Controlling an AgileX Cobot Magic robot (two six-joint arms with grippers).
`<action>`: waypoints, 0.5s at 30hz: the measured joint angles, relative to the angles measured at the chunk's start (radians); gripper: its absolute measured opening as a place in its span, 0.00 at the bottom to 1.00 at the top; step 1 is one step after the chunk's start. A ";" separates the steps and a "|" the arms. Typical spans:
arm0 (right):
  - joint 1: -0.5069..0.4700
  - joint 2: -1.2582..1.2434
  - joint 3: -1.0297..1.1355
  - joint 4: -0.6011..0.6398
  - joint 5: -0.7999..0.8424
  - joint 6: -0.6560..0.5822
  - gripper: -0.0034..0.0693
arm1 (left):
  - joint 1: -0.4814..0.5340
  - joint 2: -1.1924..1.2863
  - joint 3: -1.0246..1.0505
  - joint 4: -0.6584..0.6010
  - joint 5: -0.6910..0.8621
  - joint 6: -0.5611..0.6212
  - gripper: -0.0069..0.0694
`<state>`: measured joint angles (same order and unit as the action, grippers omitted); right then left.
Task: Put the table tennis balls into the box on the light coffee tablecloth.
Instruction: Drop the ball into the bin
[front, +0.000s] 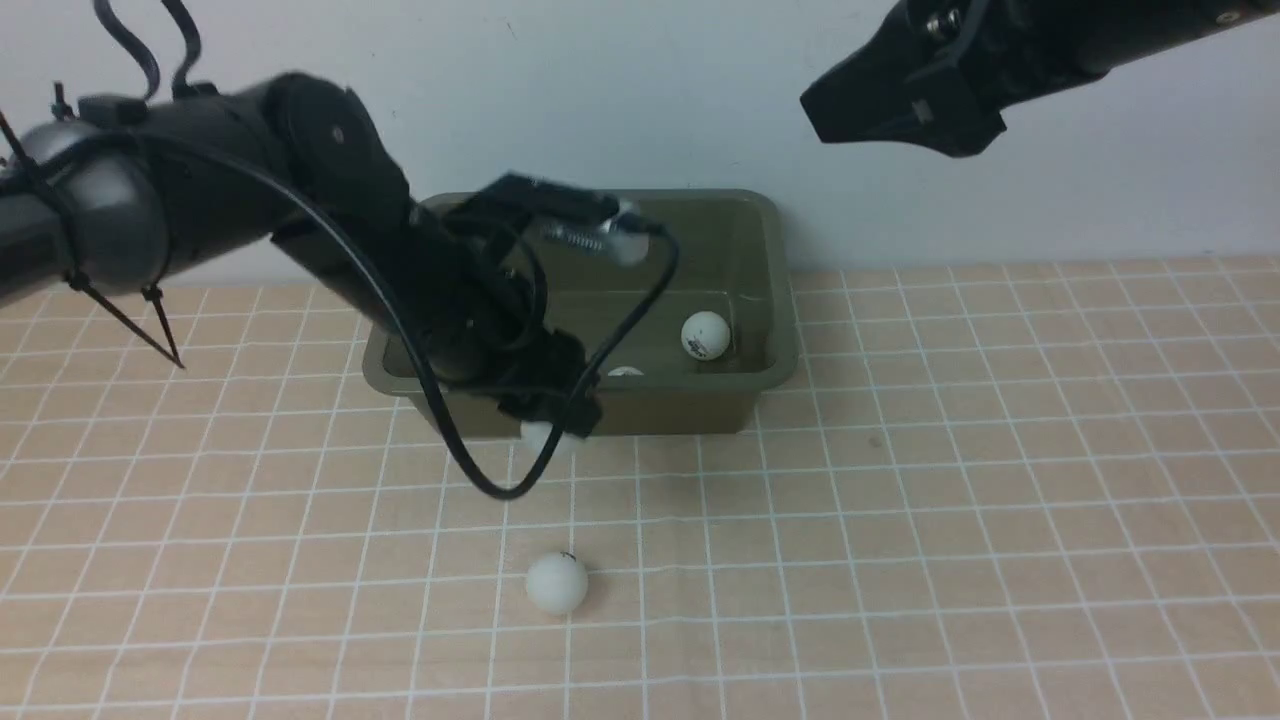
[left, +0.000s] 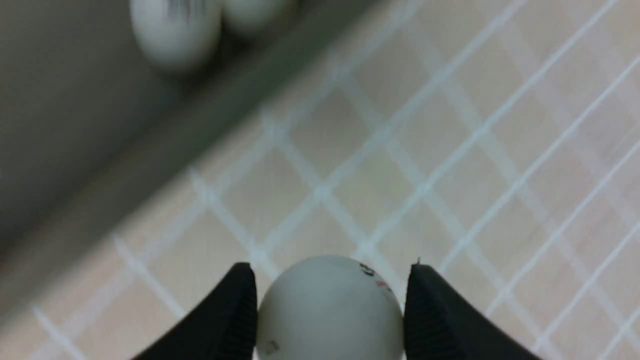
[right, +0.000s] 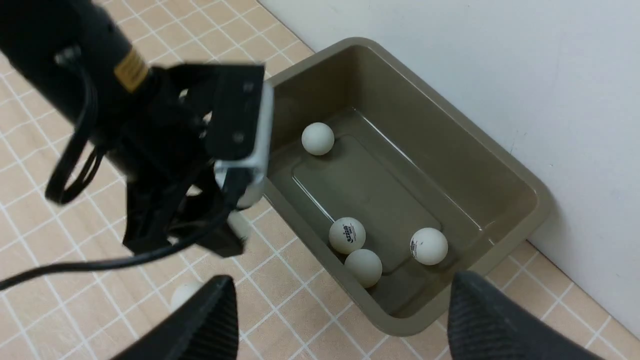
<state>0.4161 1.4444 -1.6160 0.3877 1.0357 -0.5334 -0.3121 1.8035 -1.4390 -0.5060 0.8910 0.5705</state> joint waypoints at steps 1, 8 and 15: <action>0.000 0.000 0.000 0.000 0.000 0.000 0.75 | 0.000 0.000 -0.005 -0.002 -0.003 0.000 0.49; 0.000 0.000 0.000 0.000 0.026 0.000 0.75 | 0.015 0.025 -0.060 0.014 -0.260 0.121 0.49; 0.000 0.000 0.000 0.004 0.027 0.000 0.75 | 0.065 0.139 -0.061 -0.007 -0.356 0.241 0.49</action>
<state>0.4161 1.4444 -1.6160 0.3921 1.0632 -0.5334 -0.2468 1.9427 -1.4999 -0.5132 0.5350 0.8118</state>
